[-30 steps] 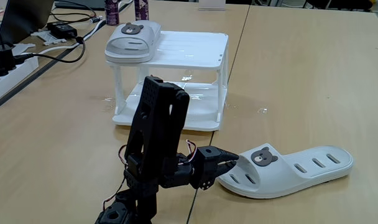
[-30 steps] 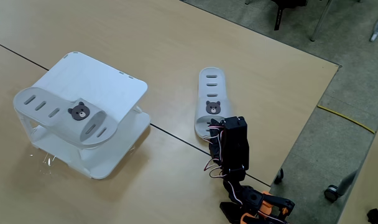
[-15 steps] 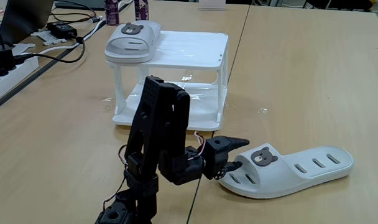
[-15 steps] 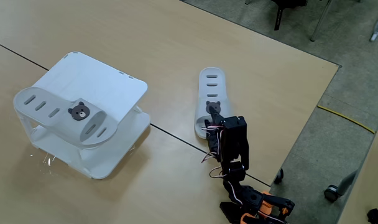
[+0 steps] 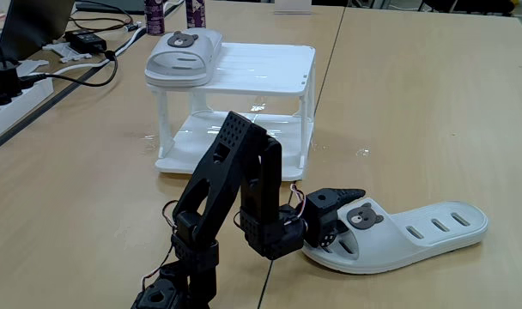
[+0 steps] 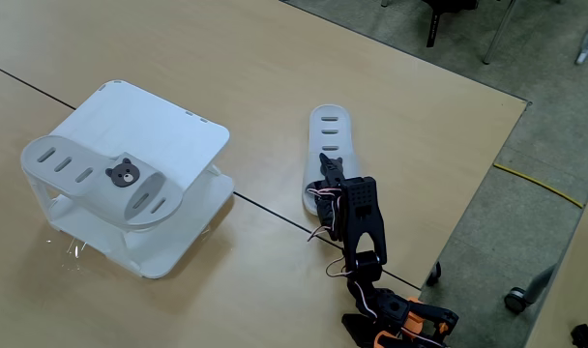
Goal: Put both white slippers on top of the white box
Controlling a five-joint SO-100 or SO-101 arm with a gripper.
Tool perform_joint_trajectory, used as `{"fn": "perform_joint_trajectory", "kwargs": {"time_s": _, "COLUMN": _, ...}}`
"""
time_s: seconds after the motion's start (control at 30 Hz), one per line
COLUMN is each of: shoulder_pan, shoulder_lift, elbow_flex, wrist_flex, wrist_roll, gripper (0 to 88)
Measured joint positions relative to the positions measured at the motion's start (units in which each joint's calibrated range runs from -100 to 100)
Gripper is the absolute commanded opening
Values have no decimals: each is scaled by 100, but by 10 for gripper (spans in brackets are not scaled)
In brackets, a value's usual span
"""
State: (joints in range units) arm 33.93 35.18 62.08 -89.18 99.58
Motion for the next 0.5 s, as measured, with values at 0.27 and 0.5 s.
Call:
{"fn": "perform_joint_trajectory", "kwargs": {"time_s": 0.27, "shoulder_pan": 539, "shoulder_lift": 132, "elbow_flex": -755, "wrist_flex": 601, "wrist_roll": 0, "gripper": 258}}
{"fn": "perform_joint_trajectory", "kwargs": {"time_s": 0.5, "shoulder_pan": 569, "shoulder_lift": 132, "elbow_flex": -809, "wrist_flex": 618, "wrist_roll": 0, "gripper": 135}}
